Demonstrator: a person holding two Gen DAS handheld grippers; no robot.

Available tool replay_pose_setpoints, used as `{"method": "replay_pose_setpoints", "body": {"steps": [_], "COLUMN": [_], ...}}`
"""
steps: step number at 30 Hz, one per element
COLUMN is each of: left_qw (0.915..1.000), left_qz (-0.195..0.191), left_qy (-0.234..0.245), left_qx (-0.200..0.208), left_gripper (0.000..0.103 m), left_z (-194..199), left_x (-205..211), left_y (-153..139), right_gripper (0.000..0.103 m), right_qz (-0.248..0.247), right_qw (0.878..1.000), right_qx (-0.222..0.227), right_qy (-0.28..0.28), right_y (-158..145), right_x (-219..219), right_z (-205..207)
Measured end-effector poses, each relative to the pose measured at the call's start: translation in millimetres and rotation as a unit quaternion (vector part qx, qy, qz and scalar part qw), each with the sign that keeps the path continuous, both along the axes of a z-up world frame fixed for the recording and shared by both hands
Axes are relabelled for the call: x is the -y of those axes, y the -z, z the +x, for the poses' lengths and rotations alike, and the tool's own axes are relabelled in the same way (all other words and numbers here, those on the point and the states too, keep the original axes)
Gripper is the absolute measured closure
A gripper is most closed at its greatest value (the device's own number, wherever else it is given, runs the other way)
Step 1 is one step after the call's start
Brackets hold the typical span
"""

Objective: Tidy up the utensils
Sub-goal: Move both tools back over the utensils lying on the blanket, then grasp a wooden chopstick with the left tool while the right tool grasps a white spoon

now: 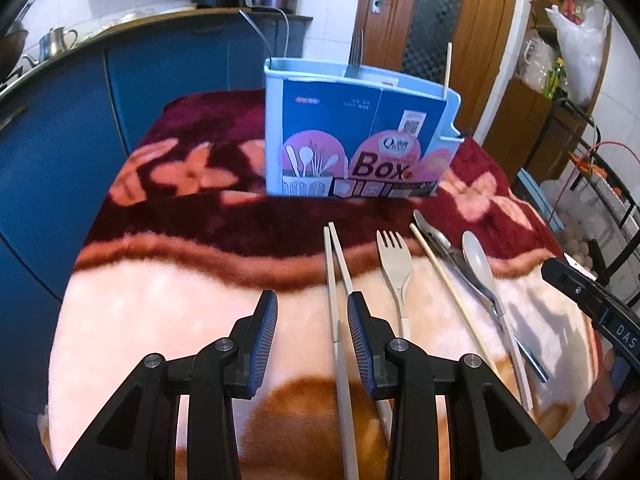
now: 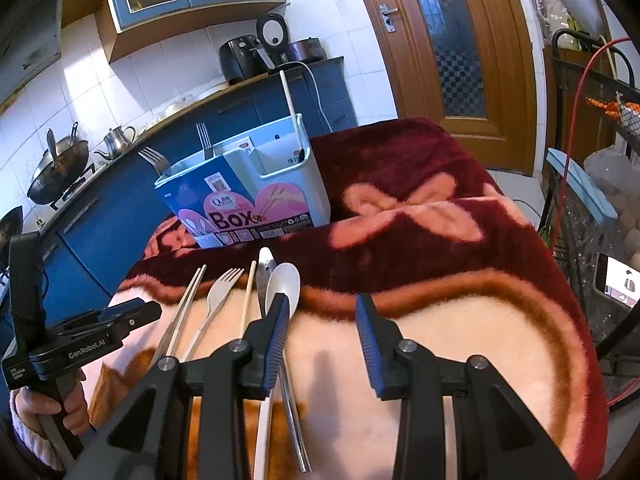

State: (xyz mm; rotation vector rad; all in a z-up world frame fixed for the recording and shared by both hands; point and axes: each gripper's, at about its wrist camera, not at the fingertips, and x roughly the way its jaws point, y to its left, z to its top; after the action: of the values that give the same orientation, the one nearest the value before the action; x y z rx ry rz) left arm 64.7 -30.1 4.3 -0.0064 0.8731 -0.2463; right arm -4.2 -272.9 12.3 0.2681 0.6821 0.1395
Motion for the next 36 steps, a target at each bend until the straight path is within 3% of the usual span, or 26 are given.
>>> {"method": "replay_pose_setpoints", "body": {"steps": [21,27,31,36], "left_qw": [0.9958,0.9943,0.9943,0.9947], "left_qz": [0.031,0.033,0.007,-0.036], "left_qy": [0.032,0.049,0.051,0.042], "left_qx": [-0.08,-0.089,-0.094,-0.086], "left_gripper": [0.066,0.078,0.096,0.097], "left_z": [35.1,44.6,47.6,43.6], "left_x": [11.1,12.8,9.6,-0.3], "left_y": [18.9,18.1,18.1,19.0], "right_gripper": [0.065,0.065,0.065,0.065], "right_qz": [0.006,0.004,0.002,-0.006], "right_qw": [1.0,1.0,1.0,1.0], "right_qx": [-0.007,-0.013,-0.017,-0.022], "right_qy": [0.0,-0.002,-0.005,-0.012], "right_y": [7.2,10.0,10.3,8.8], "right_x": [1.2,-1.8,-3.6,-7.9], "right_z": [-0.3,1.5,3.7,6.8]}}
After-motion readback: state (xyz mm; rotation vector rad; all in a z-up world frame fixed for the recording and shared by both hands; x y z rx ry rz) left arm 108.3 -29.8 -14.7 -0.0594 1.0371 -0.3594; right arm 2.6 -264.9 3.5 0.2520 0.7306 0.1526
